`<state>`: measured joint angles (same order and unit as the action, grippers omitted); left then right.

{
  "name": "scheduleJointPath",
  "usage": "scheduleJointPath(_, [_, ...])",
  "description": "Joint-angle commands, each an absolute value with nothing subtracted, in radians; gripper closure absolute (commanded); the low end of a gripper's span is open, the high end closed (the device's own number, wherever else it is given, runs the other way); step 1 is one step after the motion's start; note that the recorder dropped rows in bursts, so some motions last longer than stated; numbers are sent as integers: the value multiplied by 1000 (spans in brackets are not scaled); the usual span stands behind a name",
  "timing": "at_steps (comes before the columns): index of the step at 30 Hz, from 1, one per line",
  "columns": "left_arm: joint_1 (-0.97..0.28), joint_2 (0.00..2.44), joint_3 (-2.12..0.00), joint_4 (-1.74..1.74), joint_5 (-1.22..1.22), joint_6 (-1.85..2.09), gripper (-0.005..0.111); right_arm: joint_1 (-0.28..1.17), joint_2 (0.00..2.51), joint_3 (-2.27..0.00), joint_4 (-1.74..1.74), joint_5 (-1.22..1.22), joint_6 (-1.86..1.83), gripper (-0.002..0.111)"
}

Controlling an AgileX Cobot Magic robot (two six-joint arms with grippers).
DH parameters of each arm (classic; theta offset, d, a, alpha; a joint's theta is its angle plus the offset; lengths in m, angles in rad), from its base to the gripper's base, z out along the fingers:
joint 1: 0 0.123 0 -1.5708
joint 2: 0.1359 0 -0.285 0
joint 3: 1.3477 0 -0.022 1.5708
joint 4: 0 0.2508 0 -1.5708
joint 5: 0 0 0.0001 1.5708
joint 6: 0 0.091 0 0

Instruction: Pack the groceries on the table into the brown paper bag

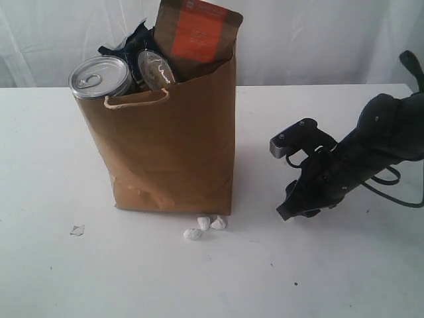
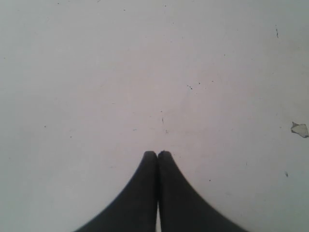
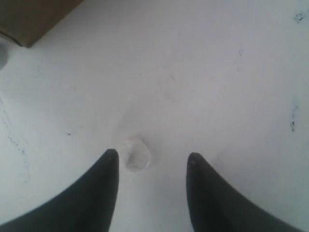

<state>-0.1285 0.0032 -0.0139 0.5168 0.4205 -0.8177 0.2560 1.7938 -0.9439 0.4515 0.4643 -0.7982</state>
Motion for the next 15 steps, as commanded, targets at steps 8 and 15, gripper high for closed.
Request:
scheduleJointPath(8, [-130,0,-4,506,464,-807,107,302,1827,-941,499,447,-862,67])
scheduleJointPath(15, [-130,0,-4,506,464,-807,107,302,1827,-941,498,449,-840,82])
